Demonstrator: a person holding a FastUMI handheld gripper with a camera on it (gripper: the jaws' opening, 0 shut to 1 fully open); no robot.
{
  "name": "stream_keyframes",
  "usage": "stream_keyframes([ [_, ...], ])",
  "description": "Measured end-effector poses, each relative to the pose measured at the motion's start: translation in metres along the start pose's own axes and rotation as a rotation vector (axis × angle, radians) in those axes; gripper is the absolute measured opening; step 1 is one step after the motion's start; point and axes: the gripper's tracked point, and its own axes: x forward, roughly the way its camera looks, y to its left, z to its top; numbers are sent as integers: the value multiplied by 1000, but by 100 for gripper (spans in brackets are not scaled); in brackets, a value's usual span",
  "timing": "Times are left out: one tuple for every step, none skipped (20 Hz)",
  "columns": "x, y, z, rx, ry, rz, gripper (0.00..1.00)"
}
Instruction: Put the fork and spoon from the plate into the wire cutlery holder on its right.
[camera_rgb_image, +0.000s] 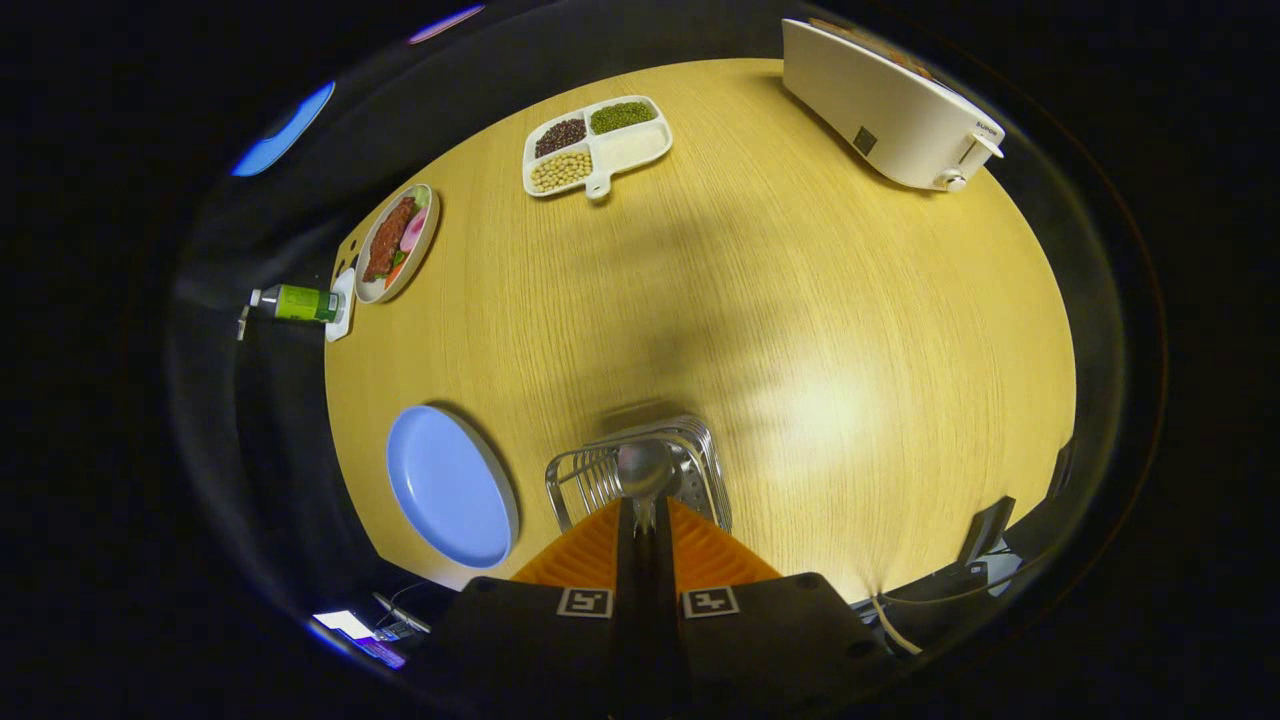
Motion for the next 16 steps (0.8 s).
stream_keyframes([
  [-3, 1, 3, 0, -20, 12, 11],
  [-7, 5, 6, 3, -48, 35, 14],
  [-12, 8, 10, 0, -83, 54, 17],
  [-19, 9, 15, -7, -125, 73, 26],
  [-26, 10, 18, -17, -170, 88, 30],
  [-34, 11, 22, -21, -219, 98, 30],
  [-42, 11, 26, -21, -266, 108, 35],
  [-52, 10, 28, -22, -310, 118, 44],
  [-60, 10, 30, -25, -352, 125, 48],
  [-70, 11, 31, -34, -392, 135, 56],
  [-79, 11, 32, -46, -433, 139, 63],
  [-89, 10, 33, -62, -475, 138, 71],
  [-99, 9, 35, -84, -521, 134, 80],
  [-109, 7, 38, -119, -577, 121, 86],
  [-119, 7, 40, -144, -620, 114, 89],
  [-130, 10, 43, -166, -663, 112, 95],
])
